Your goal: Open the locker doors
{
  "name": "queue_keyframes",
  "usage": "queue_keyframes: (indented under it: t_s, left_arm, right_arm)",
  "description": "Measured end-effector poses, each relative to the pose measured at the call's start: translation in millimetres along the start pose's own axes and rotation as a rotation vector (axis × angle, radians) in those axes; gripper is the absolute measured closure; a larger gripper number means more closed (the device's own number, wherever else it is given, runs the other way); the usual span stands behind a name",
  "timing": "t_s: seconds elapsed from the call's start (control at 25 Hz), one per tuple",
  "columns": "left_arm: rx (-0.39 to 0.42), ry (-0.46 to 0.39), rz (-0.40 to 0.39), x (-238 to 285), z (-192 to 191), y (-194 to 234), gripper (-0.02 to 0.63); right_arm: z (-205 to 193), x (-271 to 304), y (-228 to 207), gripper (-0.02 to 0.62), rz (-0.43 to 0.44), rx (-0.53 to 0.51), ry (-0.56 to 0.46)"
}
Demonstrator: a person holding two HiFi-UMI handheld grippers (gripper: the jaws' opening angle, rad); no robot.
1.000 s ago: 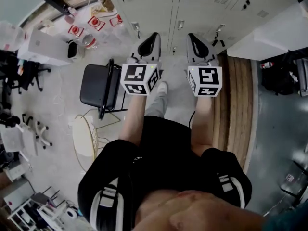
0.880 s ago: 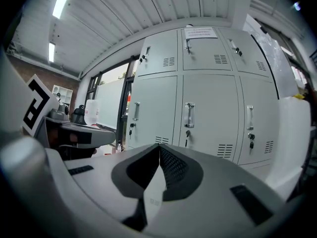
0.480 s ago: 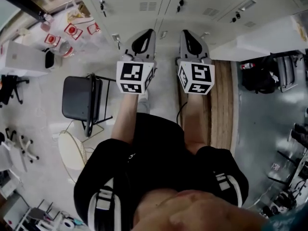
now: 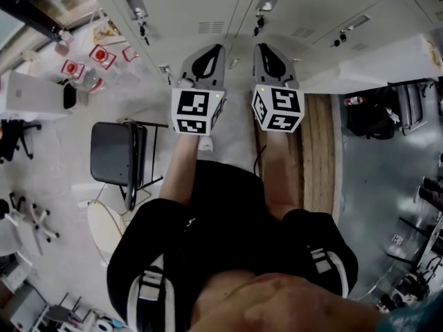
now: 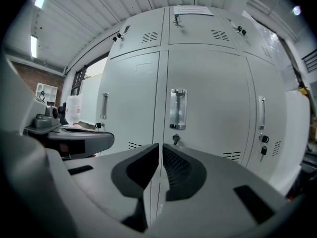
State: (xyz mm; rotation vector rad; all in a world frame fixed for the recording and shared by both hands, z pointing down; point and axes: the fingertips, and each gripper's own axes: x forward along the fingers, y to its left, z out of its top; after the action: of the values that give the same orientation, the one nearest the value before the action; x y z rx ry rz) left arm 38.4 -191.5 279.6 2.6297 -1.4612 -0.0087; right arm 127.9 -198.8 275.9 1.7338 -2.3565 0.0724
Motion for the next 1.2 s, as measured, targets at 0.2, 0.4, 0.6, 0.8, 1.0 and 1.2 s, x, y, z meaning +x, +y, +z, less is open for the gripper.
queue_keyframes:
  t_s: [0.2,0.4,0.6,0.8,1.0,1.2]
  left_arm:
    - [-0.009,0.009,-0.007,12.0,-1.8,2.4,0.597]
    - [-0.006,0.007,-0.005,22.0,2.5,-1.3,0.597]
    - [-0.009,0.011,0.023,31.0,4.4,0.4,0.597]
    - [-0.007,0.015,0.060,41.1,6.0,1.1,0.597]
    - [-0.013,0.031,0.085,48.4,3.7,4.1,0.597]
    - [-0.020,0.032,0.115,50.3,2.2,11.6,0.597]
  right_arm:
    - [-0.3,8.8,-5.3,0.503,0.021,0.016,0.007]
    - [1.0,16.2,-18.2,0.502,0.018,0.019,0.014]
    - [2.6,28.5,-26.3,0.502,0.032,0.012,0.028]
    - [6.1,39.8,-34.4,0.503,0.066,0.048,0.014]
    - [3.9,50.9,-39.5,0.503,0.095,0.084,0.015]
    - [-1.5,60.1,-37.7,0.507,0.115,0.086,0.028]
